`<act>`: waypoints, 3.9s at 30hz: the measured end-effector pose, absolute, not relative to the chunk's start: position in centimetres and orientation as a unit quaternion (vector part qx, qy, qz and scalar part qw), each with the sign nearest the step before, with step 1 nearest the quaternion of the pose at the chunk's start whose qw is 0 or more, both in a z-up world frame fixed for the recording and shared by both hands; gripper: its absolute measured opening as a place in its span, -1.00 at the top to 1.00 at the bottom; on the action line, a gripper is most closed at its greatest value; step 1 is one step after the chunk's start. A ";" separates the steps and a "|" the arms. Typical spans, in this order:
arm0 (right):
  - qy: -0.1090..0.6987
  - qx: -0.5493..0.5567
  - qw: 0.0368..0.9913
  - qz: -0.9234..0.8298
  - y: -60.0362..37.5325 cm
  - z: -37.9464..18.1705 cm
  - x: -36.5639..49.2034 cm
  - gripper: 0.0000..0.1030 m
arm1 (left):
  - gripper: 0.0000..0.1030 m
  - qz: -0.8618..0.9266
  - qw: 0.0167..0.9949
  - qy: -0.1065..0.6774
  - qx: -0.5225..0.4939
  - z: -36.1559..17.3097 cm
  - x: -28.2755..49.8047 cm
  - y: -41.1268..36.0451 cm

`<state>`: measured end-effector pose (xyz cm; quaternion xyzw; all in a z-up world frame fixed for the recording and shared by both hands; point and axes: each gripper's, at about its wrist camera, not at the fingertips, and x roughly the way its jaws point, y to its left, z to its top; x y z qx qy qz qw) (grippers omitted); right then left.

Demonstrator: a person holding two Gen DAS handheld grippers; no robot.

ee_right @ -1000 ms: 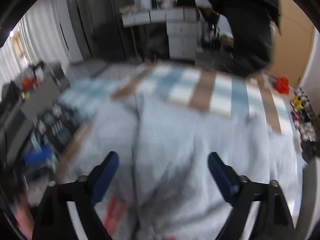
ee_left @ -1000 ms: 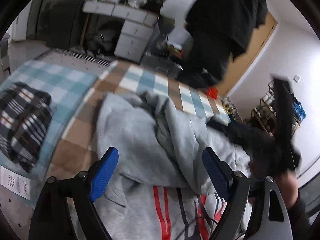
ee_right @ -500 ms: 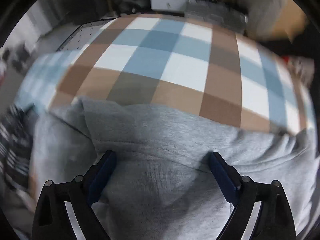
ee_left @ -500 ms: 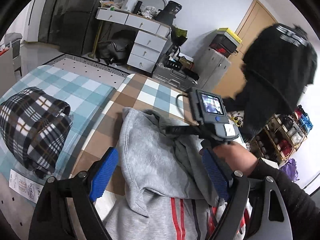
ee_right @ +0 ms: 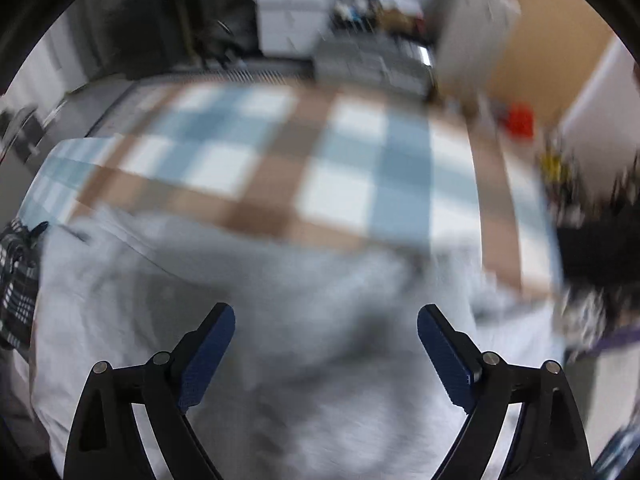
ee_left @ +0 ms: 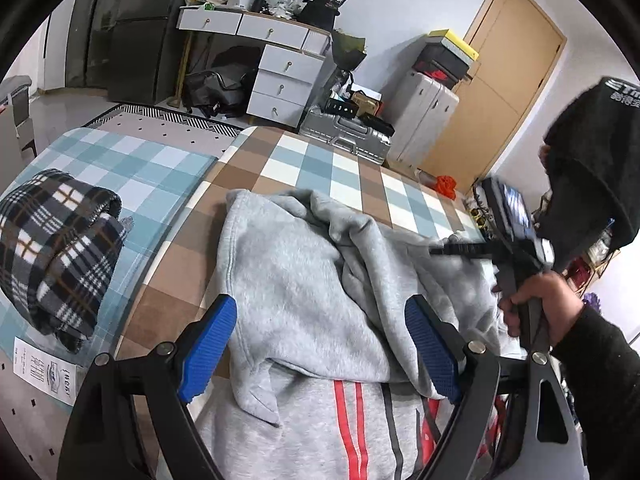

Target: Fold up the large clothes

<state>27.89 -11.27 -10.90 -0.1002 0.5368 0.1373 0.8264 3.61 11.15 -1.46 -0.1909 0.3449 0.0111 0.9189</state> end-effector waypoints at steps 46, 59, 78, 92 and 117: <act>0.591 -0.072 0.755 0.276 -29.9 -17.7 -3.0 -0.88 | -0.61 0.037 0.879 0.452 -0.144 -7.1 -12.1 9.8; 0.623 -0.145 0.685 0.349 -26.0 -20.1 -0.9 -0.99 | -0.61 0.049 0.867 0.472 -0.151 -8.5 -11.0 9.3; 0.579 0.182 0.733 0.306 -31.7 -14.8 -0.3 0.57 | -0.61 0.060 0.875 0.454 -0.158 -7.5 -10.5 10.7; 0.428 0.313 0.758 0.380 -32.4 -8.2 3.3 0.60 | -0.61 0.066 0.888 0.439 -0.120 -6.9 -9.1 10.0; 0.325 0.353 0.824 0.302 -31.8 -9.9 6.8 0.55 | -0.61 0.103 0.856 0.459 -0.216 -18.3 -13.0 4.0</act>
